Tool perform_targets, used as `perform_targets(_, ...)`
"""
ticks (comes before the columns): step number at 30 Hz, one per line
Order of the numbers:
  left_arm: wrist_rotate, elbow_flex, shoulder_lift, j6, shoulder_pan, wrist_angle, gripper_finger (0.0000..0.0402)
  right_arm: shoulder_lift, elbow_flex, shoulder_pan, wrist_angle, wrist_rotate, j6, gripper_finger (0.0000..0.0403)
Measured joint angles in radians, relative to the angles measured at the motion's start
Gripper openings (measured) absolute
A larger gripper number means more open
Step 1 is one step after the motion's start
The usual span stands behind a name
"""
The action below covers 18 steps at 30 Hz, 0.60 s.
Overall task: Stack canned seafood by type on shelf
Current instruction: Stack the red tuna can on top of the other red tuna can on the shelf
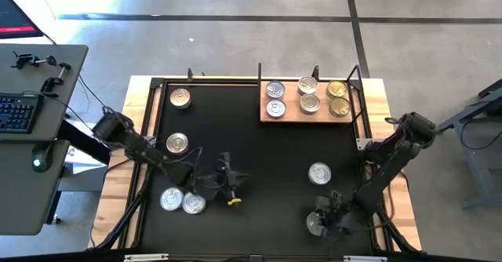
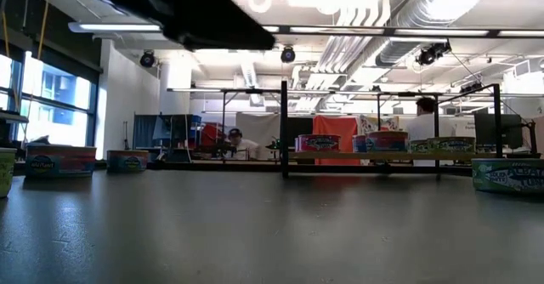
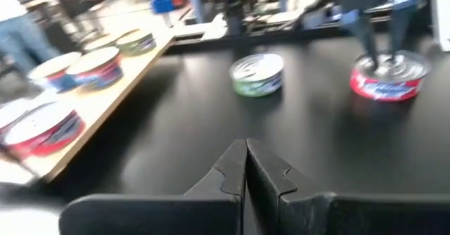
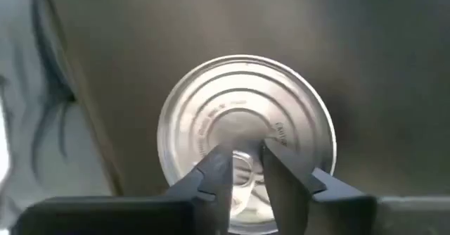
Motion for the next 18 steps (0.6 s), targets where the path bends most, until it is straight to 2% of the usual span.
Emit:
perform_targets(3,0.088,0.016,0.008,0.044,0.022,0.023,0.0001,0.048,0.005,-0.073,0.016,-0.013,-0.077,0.0053)
perform_targets(5,0.116,0.027,-0.001,0.062,0.028,0.028,0.0001,0.055,0.003,-0.139,0.039,0.048,-0.186,0.0042)
perform_targets(6,0.116,0.028,-0.010,0.073,0.027,0.024,0.0001,0.053,0.003,-0.176,0.056,0.102,-0.258,0.0037)
perform_targets(9,0.125,0.034,-0.029,0.102,0.025,0.017,0.0001,0.041,0.010,-0.264,0.123,0.355,-0.508,0.0024)
perform_targets(11,0.140,0.034,-0.037,0.093,0.025,-0.015,0.0001,0.014,0.036,-0.296,0.236,0.478,-0.644,0.0018)
perform_targets(14,0.167,0.034,-0.035,0.015,0.046,-0.120,0.0001,-0.005,0.046,-0.326,0.270,0.489,-0.746,0.0016)
perform_targets(18,0.168,0.033,0.007,-0.106,0.131,-0.228,0.0001,0.006,0.042,-0.365,0.227,0.473,-0.700,0.0016)
